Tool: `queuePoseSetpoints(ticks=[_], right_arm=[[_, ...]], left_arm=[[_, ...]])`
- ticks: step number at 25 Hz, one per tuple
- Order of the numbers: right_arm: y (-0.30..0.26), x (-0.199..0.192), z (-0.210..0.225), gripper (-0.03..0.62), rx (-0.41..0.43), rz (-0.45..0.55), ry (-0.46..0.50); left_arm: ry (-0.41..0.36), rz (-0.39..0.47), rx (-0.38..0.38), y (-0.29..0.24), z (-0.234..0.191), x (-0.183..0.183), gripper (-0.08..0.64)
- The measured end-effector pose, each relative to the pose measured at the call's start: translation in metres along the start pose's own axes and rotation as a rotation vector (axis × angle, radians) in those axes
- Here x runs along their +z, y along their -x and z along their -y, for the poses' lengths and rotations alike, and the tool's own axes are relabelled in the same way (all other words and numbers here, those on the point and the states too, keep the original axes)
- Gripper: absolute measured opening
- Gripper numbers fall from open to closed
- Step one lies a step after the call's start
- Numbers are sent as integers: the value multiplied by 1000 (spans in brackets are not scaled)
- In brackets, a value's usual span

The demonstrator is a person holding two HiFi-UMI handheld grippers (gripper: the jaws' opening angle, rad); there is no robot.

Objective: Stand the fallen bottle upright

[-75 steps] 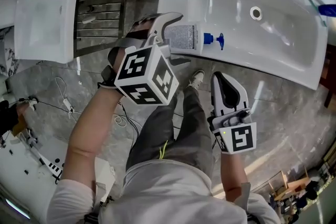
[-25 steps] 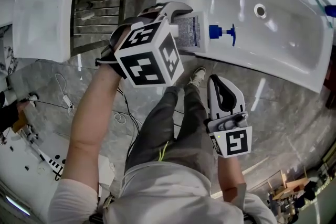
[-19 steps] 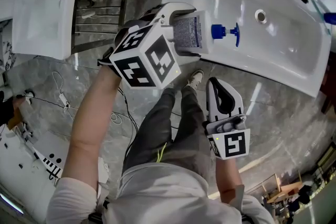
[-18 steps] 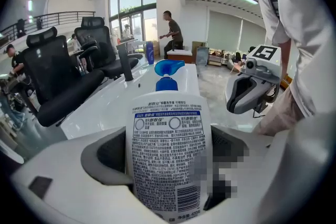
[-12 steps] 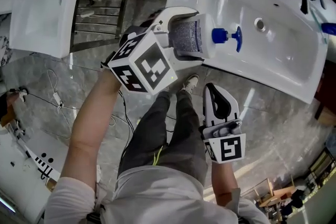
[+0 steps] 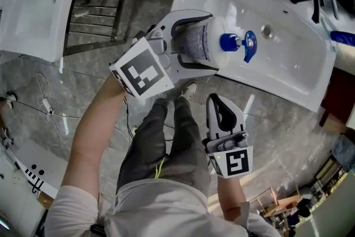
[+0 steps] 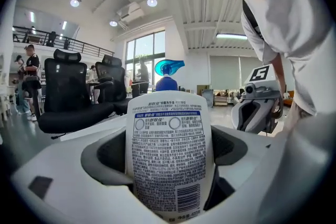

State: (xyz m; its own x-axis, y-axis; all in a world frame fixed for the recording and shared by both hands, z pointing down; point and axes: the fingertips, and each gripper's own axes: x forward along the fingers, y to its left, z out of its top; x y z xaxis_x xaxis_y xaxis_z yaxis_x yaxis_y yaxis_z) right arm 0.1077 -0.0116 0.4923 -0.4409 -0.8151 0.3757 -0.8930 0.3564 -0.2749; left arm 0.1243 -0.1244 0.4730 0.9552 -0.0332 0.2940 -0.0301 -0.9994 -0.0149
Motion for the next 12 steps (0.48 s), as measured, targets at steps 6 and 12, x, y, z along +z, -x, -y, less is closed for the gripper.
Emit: queuePoseSetpoints(ticks=[6,12], right_arm=[[-4,4,-3,38,-2,-19,10],[-13,8,-11,38,-2,-37,28]], left_arm=[[27,89,-55,0,1,5,479],[96,167,-92,7,-3,-2,480]])
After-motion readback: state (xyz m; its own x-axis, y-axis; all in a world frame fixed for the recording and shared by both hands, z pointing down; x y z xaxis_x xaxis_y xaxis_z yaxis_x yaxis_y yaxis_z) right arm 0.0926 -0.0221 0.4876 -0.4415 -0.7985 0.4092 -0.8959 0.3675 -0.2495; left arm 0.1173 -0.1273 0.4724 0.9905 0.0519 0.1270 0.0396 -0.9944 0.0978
